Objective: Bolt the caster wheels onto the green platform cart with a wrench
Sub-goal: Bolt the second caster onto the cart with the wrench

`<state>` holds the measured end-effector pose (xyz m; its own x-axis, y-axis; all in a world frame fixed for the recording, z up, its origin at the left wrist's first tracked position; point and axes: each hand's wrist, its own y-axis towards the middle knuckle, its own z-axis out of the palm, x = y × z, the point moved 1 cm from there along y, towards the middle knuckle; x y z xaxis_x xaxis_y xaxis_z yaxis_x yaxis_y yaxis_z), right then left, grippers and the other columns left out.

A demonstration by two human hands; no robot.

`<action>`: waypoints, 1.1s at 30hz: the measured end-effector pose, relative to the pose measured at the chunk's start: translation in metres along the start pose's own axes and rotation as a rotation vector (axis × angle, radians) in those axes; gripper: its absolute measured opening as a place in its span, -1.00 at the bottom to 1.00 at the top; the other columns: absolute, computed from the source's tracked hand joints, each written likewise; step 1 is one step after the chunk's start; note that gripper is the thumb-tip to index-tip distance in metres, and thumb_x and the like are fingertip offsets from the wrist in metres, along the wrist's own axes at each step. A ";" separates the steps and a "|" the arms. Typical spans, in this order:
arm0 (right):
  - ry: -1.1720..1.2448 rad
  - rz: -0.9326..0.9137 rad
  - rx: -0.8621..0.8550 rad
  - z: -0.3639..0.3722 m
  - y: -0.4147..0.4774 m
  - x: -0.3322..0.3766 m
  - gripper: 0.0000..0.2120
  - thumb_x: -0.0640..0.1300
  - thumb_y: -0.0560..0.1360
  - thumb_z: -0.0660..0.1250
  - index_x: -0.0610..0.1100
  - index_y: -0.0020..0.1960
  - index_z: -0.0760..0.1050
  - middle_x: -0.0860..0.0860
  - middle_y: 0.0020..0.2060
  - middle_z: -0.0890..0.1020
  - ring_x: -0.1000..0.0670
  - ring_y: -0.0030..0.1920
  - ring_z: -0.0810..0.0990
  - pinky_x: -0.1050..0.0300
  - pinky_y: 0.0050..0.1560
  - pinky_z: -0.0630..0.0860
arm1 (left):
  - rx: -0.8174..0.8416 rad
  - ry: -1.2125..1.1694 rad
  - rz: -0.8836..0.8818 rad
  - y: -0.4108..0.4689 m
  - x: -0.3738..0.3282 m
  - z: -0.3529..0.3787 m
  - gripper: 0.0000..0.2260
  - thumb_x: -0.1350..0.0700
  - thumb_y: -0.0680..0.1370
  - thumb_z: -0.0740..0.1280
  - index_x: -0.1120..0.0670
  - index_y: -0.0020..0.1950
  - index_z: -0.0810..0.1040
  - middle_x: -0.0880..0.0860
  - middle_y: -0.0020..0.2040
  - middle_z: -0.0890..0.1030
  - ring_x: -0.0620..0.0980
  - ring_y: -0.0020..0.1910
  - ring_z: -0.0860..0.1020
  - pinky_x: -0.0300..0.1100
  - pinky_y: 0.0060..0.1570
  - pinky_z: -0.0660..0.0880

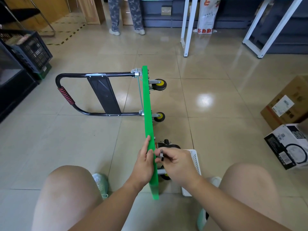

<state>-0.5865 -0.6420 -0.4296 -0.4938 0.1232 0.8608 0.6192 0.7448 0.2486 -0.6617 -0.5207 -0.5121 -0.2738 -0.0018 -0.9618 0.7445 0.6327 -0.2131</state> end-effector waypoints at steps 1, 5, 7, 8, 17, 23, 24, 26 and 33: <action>-0.014 -0.026 -0.006 0.001 -0.004 0.000 -0.67 -0.25 0.44 0.20 0.11 0.00 0.59 0.26 -0.13 0.68 0.15 -0.11 0.68 0.23 -0.03 0.60 | 0.001 -0.004 0.006 0.000 0.001 0.000 -0.53 -0.04 0.72 0.10 -0.27 0.64 0.16 0.02 0.40 0.51 -0.05 0.21 0.58 -0.23 0.24 0.50; 0.012 -0.024 -0.016 0.004 -0.009 -0.003 -0.69 -0.18 0.44 0.19 0.11 0.05 0.57 0.35 -0.10 0.66 0.18 -0.10 0.68 0.26 -0.01 0.59 | 0.002 -0.045 -0.012 0.000 0.005 0.001 -0.50 -0.06 0.69 0.11 -0.23 0.65 0.17 -0.01 0.36 0.50 -0.10 0.19 0.58 -0.17 0.27 0.50; 0.052 0.147 0.005 0.006 0.015 -0.005 -0.81 -0.16 0.46 0.31 0.11 -0.05 0.58 0.23 -0.20 0.67 0.19 -0.16 0.63 0.23 -0.02 0.56 | -0.004 -0.027 -0.010 0.000 0.004 0.001 -0.54 -0.01 0.73 0.10 -0.24 0.64 0.19 -0.12 0.53 0.40 -0.20 0.46 0.42 -0.10 0.53 0.32; 0.065 0.229 0.034 0.007 0.028 -0.008 -0.83 -0.18 0.46 0.37 0.11 -0.12 0.59 0.20 -0.24 0.67 0.18 -0.16 0.62 0.17 0.00 0.56 | -0.011 -0.012 -0.007 -0.001 0.001 0.001 -0.55 0.04 0.75 0.08 -0.23 0.64 0.19 -0.14 0.57 0.36 -0.26 0.51 0.33 -0.17 0.57 0.24; 0.170 0.479 0.231 0.001 0.102 -0.023 -0.86 -0.28 0.50 0.46 -0.06 -0.06 0.62 -0.05 -0.06 0.72 -0.06 -0.05 0.72 -0.04 0.02 0.67 | -0.016 0.063 -0.020 -0.005 -0.005 0.000 -0.53 0.10 0.75 0.05 -0.19 0.65 0.18 -0.13 0.59 0.29 -0.23 0.56 0.24 -0.24 0.56 0.11; 0.229 0.338 0.056 -0.027 0.071 0.010 -0.89 -0.36 0.47 0.45 -0.19 -0.08 0.66 0.11 -0.22 0.72 0.18 -0.13 0.69 0.29 0.02 0.61 | -0.009 0.064 -0.018 -0.005 -0.004 0.000 -0.54 0.10 0.76 0.05 -0.22 0.65 0.17 -0.13 0.59 0.27 -0.24 0.54 0.25 -0.34 0.50 0.11; 0.246 0.321 0.038 -0.030 0.060 0.012 -0.88 -0.38 0.45 0.46 -0.19 -0.11 0.67 0.13 -0.23 0.72 0.19 -0.12 0.69 0.30 0.03 0.60 | -0.009 0.070 -0.012 -0.005 -0.005 0.000 -0.54 0.10 0.76 0.06 -0.21 0.65 0.16 -0.12 0.58 0.27 -0.24 0.53 0.25 -0.37 0.48 0.10; 0.307 0.312 -0.021 -0.030 0.037 0.010 -0.77 -0.45 0.41 0.46 -0.12 -0.16 0.67 0.18 -0.23 0.72 0.20 -0.12 0.69 0.29 0.03 0.59 | -0.015 0.074 -0.001 -0.005 -0.004 0.000 -0.54 0.09 0.76 0.06 -0.22 0.64 0.17 -0.10 0.59 0.28 -0.23 0.53 0.26 -0.36 0.48 0.11; 0.353 0.227 -0.102 -0.003 -0.017 -0.014 -0.47 -0.56 0.41 0.40 0.11 -0.16 0.72 0.11 -0.12 0.74 0.10 -0.03 0.71 0.22 0.04 0.61 | -0.002 0.037 -0.017 -0.004 -0.006 0.000 -0.53 -0.07 0.69 0.05 -0.35 0.61 0.16 -0.05 0.57 0.32 -0.12 0.51 0.35 -0.02 0.58 0.22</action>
<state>-0.5884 -0.6589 -0.4444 -0.1099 0.0314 0.9934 0.7542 0.6536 0.0628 -0.6637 -0.5232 -0.5056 -0.3085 0.0162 -0.9511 0.7387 0.6340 -0.2288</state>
